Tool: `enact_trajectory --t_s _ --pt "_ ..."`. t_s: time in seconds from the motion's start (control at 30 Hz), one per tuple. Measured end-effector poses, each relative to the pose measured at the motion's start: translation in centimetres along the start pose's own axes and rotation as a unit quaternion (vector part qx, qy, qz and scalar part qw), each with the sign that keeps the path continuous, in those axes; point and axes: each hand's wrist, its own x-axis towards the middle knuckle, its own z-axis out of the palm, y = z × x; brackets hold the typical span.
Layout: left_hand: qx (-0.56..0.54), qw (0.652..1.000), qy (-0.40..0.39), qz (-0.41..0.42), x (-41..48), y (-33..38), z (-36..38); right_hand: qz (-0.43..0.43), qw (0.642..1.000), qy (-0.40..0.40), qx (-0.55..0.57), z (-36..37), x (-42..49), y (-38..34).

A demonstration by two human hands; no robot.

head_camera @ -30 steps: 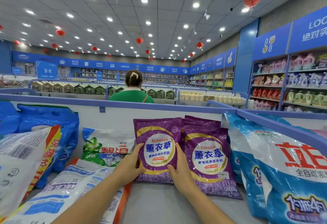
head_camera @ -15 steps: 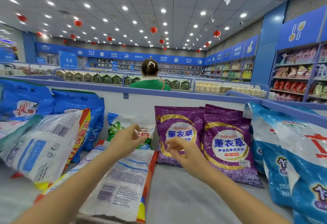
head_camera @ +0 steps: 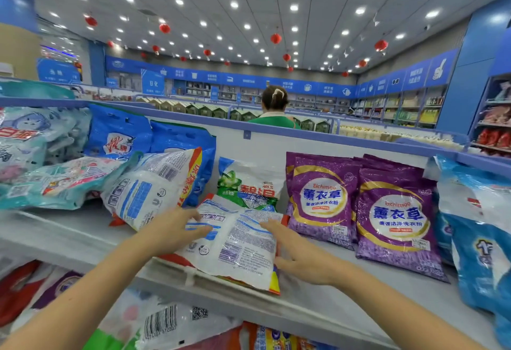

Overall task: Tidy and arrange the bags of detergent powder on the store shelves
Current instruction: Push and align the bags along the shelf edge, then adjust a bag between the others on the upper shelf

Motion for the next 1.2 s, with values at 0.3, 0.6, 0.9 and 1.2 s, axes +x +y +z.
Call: enact_trajectory --t_s 0.3,0.6,0.9,1.2 --pt "0.025 0.998 -0.029 -0.042 -0.7 -0.5 2.2 0.129 0.971 0.032 0.197 3.3 3.3 0.5" --pt "-0.123 0.992 0.022 -0.027 -1.4 -1.1 2.2 0.031 0.911 0.242 0.332 3.0 4.1 -3.9" --pt "-0.391 0.898 0.195 0.052 -4.0 6.5 -3.3 -0.085 0.922 0.357 0.121 -1.3 0.7 -7.2" --pt "-0.164 0.973 -0.103 0.126 1.1 16.7 -7.7 -0.156 0.926 0.292 -0.18 -0.1 -0.8 -6.7"
